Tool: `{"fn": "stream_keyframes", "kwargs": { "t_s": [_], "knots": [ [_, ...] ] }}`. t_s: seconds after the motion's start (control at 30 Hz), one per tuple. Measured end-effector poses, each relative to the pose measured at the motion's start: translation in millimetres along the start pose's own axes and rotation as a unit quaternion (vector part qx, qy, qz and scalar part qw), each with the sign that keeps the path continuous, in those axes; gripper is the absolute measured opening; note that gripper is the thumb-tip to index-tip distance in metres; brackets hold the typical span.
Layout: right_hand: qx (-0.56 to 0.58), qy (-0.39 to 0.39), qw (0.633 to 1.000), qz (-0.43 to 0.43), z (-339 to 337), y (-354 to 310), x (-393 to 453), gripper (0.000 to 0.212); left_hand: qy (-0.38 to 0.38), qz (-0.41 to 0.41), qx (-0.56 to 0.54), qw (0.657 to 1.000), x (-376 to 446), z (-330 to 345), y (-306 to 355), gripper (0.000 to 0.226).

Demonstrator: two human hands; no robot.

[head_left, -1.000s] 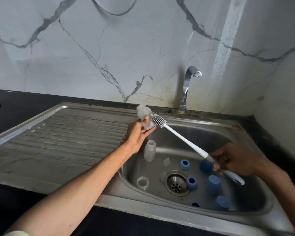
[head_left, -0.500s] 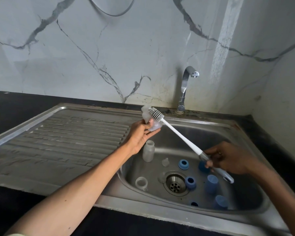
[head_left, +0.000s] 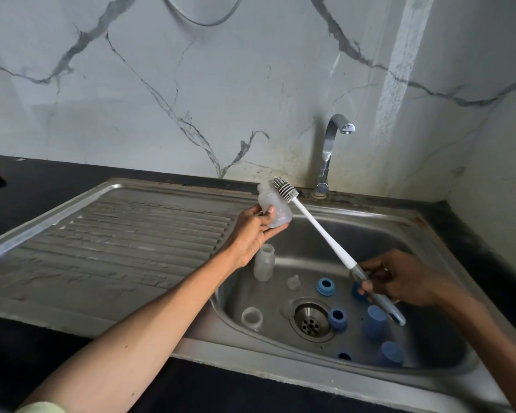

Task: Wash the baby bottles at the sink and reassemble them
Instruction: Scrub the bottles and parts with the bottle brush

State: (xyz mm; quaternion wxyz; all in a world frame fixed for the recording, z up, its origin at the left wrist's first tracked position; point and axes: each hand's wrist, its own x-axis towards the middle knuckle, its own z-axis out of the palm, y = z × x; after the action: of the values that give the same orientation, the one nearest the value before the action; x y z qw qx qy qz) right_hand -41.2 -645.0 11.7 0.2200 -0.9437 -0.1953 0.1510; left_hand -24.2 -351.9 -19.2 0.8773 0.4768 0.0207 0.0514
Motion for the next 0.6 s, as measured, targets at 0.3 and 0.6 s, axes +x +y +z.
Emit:
{"fn": "stream_keyframes", "kwargs": {
  "t_s": [0.3, 0.6],
  "knots": [
    [-0.003, -0.015, 1.000, 0.020, -0.1, -1.5, 0.4, 0.039, -0.008, -0.031, -0.024, 0.999, 0.8, -4.4, 2.8, 0.032],
    [-0.029, -0.026, 0.999, 0.032, -8.9, 3.1, -4.6, 0.039, -0.051, -0.048, -0.088, 0.994, 0.6, -11.9, 12.0, 0.048]
  ]
}}
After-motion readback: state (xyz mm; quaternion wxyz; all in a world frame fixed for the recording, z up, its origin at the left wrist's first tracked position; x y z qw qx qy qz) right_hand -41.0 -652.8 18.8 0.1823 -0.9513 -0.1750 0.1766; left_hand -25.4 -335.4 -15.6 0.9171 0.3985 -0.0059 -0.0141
